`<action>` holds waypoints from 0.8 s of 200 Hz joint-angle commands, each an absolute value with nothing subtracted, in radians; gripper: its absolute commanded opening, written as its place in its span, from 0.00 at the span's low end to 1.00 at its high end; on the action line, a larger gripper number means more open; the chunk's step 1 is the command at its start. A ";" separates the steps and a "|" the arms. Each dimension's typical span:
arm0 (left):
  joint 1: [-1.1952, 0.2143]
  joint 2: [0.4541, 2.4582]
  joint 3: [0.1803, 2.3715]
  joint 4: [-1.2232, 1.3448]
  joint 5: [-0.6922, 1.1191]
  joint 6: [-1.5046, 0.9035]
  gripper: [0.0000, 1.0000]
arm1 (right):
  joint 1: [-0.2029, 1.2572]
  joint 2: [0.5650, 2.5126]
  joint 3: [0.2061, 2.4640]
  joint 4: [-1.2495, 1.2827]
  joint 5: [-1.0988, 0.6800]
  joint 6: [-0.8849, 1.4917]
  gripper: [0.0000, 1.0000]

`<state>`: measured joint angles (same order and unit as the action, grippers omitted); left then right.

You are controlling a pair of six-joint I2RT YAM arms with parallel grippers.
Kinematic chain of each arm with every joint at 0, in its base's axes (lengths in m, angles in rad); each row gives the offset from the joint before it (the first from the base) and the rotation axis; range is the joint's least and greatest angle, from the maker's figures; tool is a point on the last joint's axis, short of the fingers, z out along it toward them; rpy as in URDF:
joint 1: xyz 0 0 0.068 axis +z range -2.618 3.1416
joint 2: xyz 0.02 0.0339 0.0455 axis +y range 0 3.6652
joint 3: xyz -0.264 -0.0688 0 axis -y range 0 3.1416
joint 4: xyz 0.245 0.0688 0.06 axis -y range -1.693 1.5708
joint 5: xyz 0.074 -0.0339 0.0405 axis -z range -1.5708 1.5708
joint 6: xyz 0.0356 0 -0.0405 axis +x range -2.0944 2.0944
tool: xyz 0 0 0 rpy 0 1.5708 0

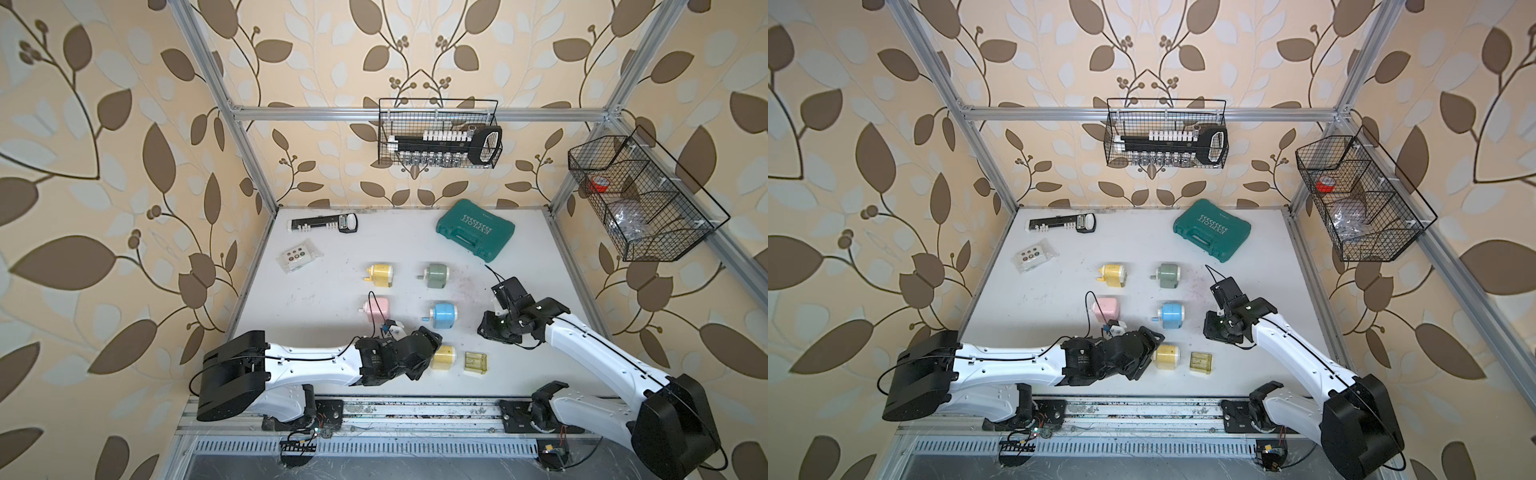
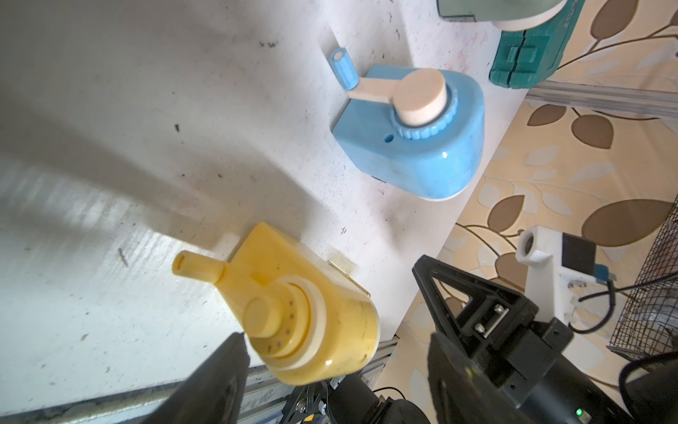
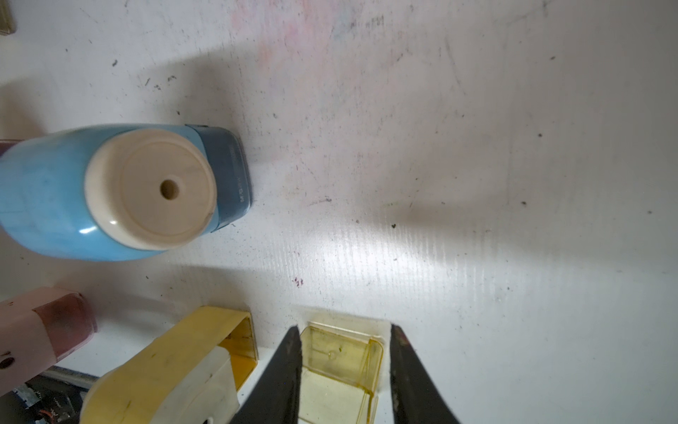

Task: Put the tray back into the pencil sharpener
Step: Adjust the pencil sharpener at the center of the board.

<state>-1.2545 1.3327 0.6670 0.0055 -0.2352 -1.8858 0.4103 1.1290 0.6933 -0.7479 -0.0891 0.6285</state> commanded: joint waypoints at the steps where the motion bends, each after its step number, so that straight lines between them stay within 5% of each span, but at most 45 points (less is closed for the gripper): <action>1: -1.241 1.324 0.695 -0.001 -0.202 -1.843 0.80 | 0.416 1.123 0.681 -0.756 -0.083 0.635 0.37; 68: -1.244 1.234 0.797 -0.276 -0.167 -1.573 0.84 | 0.417 1.072 0.691 -0.810 -0.069 0.640 0.37; 160: -1.156 1.366 0.998 -0.564 -0.054 -0.802 0.80 | 0.450 1.018 0.669 -0.866 -0.077 0.645 0.37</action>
<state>-1.1828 1.3182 0.9852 -0.4850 -0.1184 -1.0554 0.4358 1.0374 0.6933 -0.8333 -0.0849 0.6315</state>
